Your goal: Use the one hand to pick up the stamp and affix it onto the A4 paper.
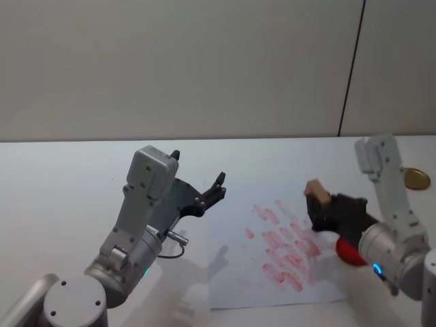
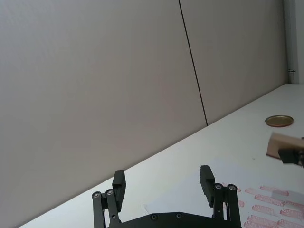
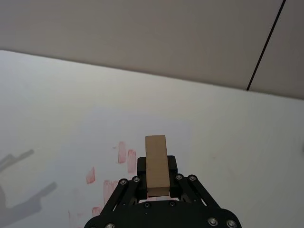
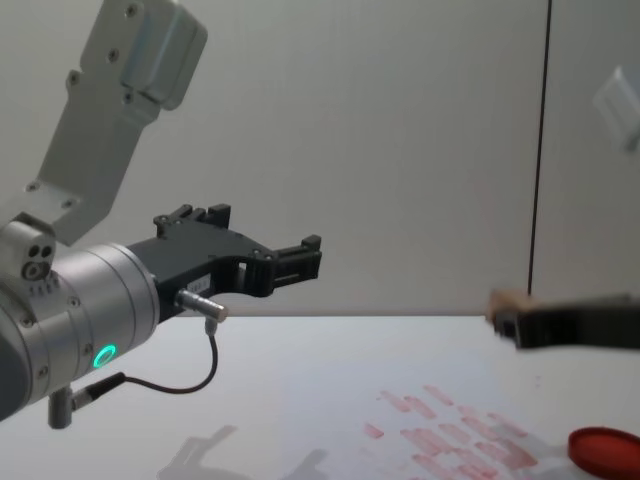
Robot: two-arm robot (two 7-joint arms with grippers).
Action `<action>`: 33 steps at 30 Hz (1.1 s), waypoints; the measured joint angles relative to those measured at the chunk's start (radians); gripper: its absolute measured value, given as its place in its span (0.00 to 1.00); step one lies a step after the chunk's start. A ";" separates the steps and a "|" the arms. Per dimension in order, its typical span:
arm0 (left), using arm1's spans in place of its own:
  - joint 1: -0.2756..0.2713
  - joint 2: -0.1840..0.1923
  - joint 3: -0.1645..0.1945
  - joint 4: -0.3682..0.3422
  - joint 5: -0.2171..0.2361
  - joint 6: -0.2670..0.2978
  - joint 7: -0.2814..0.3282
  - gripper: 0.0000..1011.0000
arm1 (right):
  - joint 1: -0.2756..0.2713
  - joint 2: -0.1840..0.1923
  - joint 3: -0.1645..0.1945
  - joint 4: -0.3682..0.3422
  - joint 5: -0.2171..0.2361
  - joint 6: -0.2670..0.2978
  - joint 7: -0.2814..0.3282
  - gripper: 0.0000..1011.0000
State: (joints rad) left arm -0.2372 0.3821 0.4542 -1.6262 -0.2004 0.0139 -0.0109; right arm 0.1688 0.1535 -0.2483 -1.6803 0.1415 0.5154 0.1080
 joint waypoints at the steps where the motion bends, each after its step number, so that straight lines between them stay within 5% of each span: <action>1: 0.000 0.000 0.000 0.000 0.000 0.000 0.000 0.98 | 0.000 0.001 0.000 -0.006 -0.004 -0.003 -0.001 0.22; 14: 0.000 0.000 0.000 0.000 0.000 0.000 0.000 0.98 | -0.018 0.023 0.019 -0.083 -0.037 0.009 -0.047 0.22; 33: 0.000 0.000 0.000 0.000 0.000 0.000 0.000 0.98 | -0.087 0.052 0.069 -0.066 0.058 0.041 -0.088 0.22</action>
State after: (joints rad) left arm -0.2371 0.3821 0.4542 -1.6262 -0.2004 0.0138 -0.0109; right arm 0.0822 0.2058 -0.1788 -1.7465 0.1999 0.5560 0.0202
